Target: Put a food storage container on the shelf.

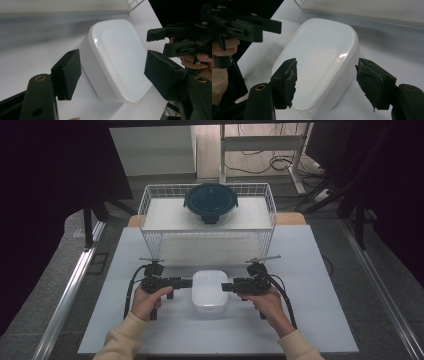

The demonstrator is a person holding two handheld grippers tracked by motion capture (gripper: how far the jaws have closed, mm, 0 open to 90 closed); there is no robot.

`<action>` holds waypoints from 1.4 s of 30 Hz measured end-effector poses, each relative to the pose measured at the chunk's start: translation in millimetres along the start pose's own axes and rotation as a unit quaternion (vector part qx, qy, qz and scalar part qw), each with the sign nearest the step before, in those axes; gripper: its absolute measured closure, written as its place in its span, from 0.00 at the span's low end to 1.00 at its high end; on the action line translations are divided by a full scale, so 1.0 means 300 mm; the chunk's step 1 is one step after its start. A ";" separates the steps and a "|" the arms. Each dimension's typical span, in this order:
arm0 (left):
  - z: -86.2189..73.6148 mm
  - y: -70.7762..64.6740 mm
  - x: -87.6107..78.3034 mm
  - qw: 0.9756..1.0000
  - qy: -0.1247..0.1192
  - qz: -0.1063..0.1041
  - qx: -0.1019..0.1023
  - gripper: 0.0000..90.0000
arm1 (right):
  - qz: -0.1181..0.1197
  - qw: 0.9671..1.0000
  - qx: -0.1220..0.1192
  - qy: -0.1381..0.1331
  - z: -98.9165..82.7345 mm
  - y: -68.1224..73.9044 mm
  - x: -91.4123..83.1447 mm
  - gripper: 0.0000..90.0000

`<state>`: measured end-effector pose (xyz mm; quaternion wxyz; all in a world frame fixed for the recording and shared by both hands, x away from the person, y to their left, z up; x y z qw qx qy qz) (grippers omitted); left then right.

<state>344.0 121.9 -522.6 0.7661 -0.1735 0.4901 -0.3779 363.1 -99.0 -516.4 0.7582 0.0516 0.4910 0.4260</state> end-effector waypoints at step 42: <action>-0.042 -0.025 0.031 0.997 0.017 -0.069 -0.019 0.87 | 0.074 0.993 0.097 -0.003 -0.030 -0.034 0.005 0.85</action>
Point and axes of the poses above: each handheld gripper's, and its own axes: x roughly forward along the jaws, z roughly out of its top, y roughly to its left, the point moved 7 cm from there along x, roughly forward along the jaws, and after that the axes turned 8 degrees about y, right-handed, at the moved point
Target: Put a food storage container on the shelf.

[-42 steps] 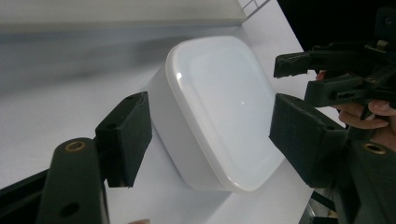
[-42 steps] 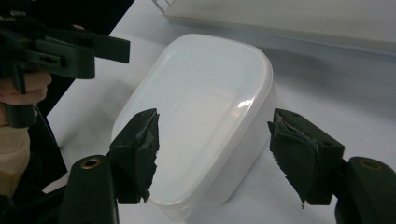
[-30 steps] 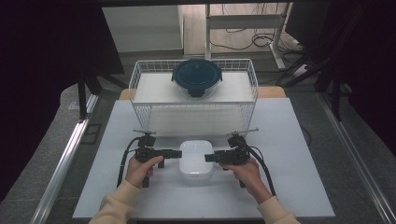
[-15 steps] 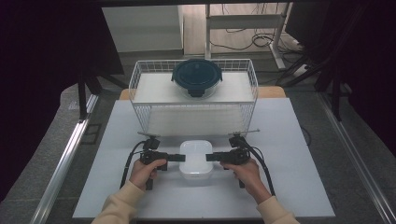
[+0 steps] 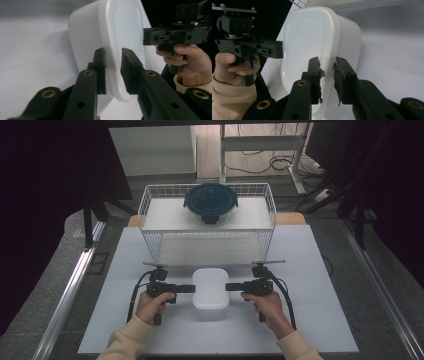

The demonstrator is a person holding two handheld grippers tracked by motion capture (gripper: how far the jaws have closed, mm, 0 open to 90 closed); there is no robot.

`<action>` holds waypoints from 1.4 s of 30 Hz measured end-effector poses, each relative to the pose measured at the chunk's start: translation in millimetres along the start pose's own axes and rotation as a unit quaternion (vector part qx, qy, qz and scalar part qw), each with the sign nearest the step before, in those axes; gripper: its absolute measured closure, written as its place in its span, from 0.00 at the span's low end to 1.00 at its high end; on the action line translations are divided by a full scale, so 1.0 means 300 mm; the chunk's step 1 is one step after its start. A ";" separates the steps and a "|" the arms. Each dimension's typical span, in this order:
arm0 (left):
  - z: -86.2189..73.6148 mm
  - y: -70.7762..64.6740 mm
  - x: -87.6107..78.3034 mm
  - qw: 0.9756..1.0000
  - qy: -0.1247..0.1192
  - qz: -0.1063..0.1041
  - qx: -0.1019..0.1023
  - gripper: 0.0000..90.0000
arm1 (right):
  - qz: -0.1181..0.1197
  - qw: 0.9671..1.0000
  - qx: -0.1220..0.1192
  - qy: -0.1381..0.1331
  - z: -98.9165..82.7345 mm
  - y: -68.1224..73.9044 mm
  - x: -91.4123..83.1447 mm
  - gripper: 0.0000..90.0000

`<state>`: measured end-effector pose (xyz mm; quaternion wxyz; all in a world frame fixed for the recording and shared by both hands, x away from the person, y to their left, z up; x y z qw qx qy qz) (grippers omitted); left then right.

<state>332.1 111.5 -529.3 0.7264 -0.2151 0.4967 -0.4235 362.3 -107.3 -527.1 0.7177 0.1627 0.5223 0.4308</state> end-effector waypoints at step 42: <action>0.013 -0.195 -0.129 0.994 -0.049 0.018 0.100 0.89 | -0.006 0.988 -0.139 -0.064 0.007 0.227 -0.187 0.89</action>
Point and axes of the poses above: each handheld gripper's, and its own axes: x roughly forward along the jaws, z roughly out of its top, y roughly to its left, the point moved 7 cm from there along x, roughly forward along the jaws, and after that the axes turned 8 degrees about y, right-handed, at the moved point
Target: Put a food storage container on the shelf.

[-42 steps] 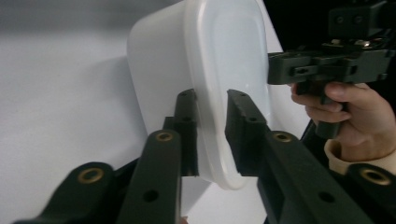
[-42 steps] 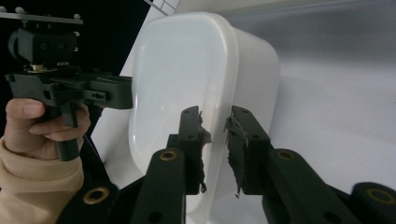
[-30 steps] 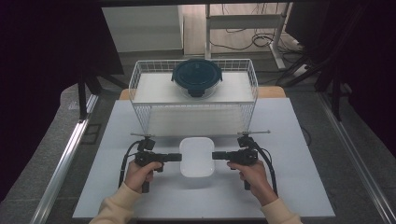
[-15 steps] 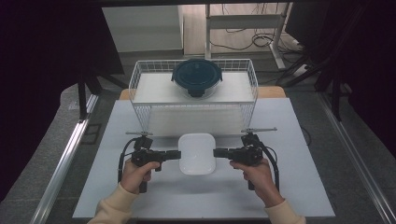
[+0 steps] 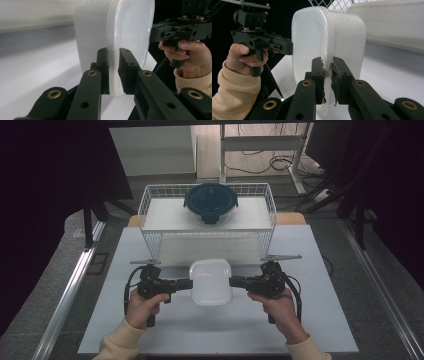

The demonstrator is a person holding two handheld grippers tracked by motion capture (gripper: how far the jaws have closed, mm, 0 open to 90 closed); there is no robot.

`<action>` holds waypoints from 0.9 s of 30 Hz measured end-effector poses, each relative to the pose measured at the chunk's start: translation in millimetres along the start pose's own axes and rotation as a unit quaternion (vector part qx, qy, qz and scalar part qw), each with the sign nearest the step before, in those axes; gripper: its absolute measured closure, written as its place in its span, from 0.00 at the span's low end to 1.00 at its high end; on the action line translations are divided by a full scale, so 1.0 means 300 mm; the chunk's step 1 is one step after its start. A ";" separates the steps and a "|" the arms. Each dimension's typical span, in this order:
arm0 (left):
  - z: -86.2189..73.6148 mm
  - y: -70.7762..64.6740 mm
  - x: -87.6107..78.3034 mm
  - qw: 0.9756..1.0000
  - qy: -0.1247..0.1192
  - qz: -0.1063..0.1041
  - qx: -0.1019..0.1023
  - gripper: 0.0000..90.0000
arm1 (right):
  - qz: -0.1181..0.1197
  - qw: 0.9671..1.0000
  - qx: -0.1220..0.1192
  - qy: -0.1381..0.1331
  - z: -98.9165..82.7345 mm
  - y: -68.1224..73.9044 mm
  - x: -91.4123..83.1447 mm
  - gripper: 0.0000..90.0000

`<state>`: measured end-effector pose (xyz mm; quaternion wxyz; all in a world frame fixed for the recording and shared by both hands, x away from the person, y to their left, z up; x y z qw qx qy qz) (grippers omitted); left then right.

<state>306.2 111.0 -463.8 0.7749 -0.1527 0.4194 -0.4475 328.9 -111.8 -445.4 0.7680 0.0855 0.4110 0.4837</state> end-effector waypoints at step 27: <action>0.144 -0.110 -0.126 0.998 -0.033 0.011 0.058 0.88 | -0.011 0.997 -0.070 -0.032 0.154 0.132 -0.108 0.90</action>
Point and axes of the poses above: each handheld gripper's, and its own axes: x roughly forward along the jaws, z roughly out of its top, y roughly to its left, the point moved 7 cm from there along x, roughly forward along the jaws, and after that the axes turned 8 degrees about y, right-handed, at the moved point
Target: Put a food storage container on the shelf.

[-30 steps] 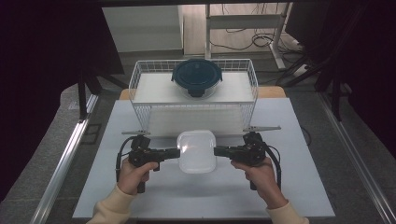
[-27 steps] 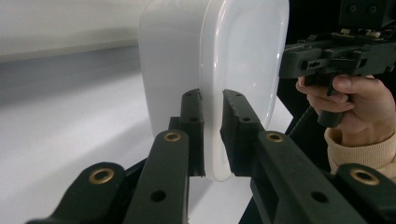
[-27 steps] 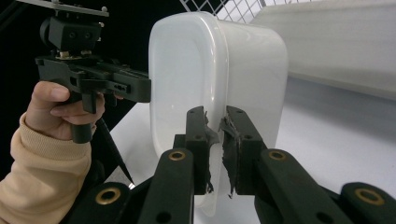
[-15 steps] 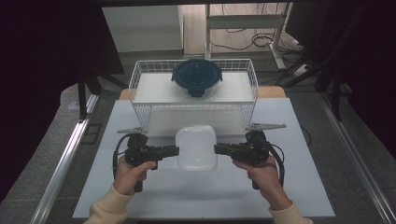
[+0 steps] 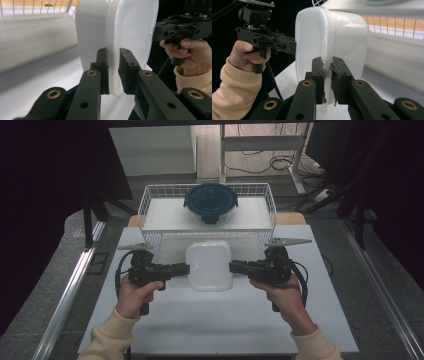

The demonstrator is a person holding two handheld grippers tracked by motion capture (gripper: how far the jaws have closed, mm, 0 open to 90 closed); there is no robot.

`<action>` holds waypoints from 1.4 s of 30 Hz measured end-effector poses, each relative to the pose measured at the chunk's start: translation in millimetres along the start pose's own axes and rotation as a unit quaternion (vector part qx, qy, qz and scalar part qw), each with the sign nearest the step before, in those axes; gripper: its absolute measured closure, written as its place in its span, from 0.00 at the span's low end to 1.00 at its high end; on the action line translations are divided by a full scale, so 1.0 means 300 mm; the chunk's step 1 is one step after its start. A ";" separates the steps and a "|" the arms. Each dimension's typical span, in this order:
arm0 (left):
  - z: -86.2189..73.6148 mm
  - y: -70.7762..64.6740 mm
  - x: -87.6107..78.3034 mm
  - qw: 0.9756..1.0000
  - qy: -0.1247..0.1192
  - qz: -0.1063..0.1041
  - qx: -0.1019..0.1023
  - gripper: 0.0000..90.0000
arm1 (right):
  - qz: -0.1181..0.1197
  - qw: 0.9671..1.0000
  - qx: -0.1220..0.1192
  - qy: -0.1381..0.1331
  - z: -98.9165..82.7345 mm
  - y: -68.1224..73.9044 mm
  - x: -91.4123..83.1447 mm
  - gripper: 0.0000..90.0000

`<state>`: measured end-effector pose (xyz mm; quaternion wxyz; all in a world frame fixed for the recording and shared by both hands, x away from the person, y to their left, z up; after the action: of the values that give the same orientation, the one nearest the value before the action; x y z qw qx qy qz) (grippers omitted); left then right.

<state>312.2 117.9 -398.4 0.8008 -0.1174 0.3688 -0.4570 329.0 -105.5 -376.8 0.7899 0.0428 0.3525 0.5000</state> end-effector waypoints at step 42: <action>0.492 -0.050 -0.147 0.999 -0.020 0.023 0.021 0.88 | -0.001 0.999 -0.014 -0.030 0.481 -0.001 -0.138 0.90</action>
<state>391.8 123.8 -265.8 0.8205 -0.1012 0.3463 -0.4434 405.3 -98.5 -247.7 0.8013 0.0459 0.3215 0.5024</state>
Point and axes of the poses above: each handheld gripper's, and its own axes: x roughly forward along the jaws, z roughly out of its top, y roughly to its left, the point moved 7 cm from there along x, roughly forward along the jaws, and after that the axes turned 8 degrees about y, right-handed, at the moved point
